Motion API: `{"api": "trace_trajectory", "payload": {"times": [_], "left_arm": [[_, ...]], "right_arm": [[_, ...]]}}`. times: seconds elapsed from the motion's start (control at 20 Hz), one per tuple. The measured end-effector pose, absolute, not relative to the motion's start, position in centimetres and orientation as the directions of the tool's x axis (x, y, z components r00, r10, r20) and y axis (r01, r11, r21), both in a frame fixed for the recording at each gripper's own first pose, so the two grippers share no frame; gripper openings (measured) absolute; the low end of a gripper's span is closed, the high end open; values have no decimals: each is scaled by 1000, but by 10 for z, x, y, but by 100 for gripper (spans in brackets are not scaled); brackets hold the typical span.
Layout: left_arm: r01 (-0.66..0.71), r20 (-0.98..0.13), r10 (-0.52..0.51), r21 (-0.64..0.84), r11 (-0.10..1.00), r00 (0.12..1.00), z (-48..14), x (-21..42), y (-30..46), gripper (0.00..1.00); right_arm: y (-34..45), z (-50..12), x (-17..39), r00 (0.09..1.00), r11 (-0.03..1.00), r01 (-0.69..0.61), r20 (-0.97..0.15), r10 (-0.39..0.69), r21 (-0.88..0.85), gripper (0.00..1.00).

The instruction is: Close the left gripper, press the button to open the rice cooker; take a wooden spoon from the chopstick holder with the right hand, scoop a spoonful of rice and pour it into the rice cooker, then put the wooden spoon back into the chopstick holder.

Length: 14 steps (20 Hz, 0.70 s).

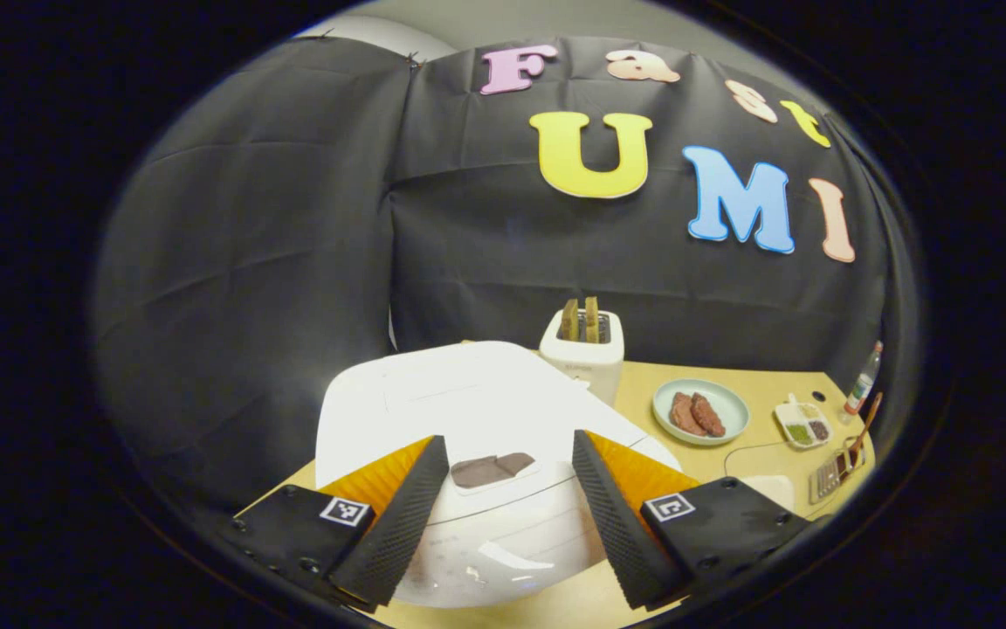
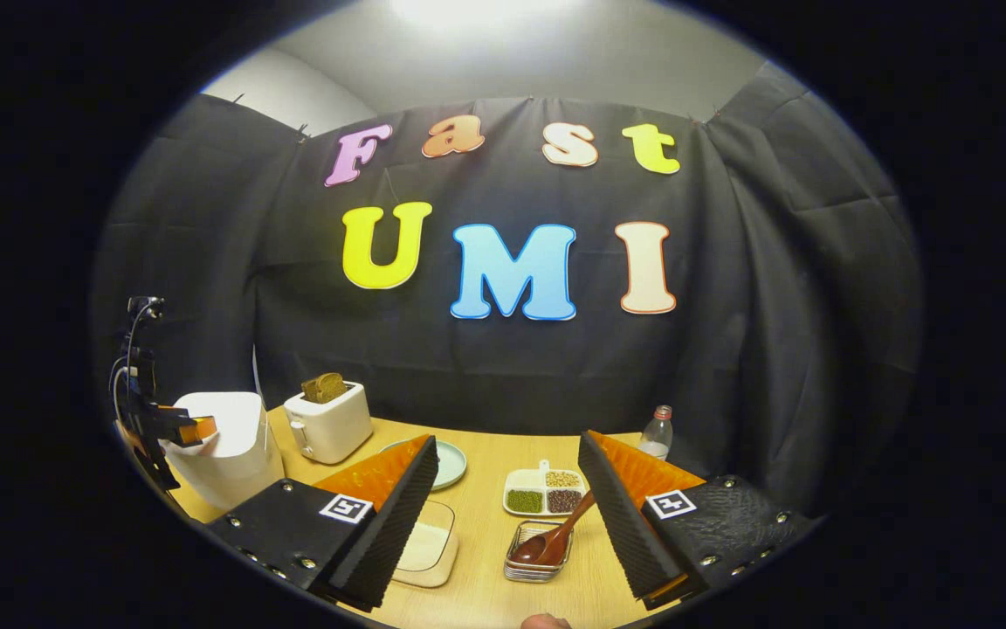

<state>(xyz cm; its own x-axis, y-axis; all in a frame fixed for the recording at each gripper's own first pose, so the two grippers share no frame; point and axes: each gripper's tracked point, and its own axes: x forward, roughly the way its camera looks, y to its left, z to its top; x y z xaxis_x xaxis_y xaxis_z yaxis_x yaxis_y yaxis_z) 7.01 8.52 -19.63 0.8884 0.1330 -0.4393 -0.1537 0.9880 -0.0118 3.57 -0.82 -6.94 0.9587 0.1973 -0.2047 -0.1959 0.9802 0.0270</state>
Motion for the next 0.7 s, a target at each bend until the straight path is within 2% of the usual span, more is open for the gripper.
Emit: {"api": "trace_trajectory", "payload": {"times": [0.05,0.1,0.2,0.25,0.45,0.55,0.65,0.7], "left_arm": [[-139,-395,128,1,990,910,-177,69,82,98],[-119,-354,116,14,993,928,-159,68,76,95],[-96,-277,102,34,995,955,-123,66,67,100],[-84,-240,89,33,996,967,-108,63,62,96],[-32,-114,34,25,999,993,-51,41,39,95],[-16,-75,16,0,1000,997,-31,30,31,98],[-6,-61,3,-48,999,998,-24,21,24,94],[1,-54,-5,-68,998,999,-22,18,21,100]], "right_arm": [[-4,-63,36,960,979,-202,-193,204,29,98],[-1,-57,35,961,978,-208,-180,210,32,98],[8,-43,35,964,975,-220,-147,222,31,98],[11,-36,35,966,975,-220,-129,222,28,98],[24,-14,33,973,975,-219,-61,222,42,98],[27,-8,32,976,976,-212,-34,214,44,98],[27,-8,29,979,979,-202,-20,203,38,98],[27,-8,27,980,980,-196,-14,196,34,98]]}}
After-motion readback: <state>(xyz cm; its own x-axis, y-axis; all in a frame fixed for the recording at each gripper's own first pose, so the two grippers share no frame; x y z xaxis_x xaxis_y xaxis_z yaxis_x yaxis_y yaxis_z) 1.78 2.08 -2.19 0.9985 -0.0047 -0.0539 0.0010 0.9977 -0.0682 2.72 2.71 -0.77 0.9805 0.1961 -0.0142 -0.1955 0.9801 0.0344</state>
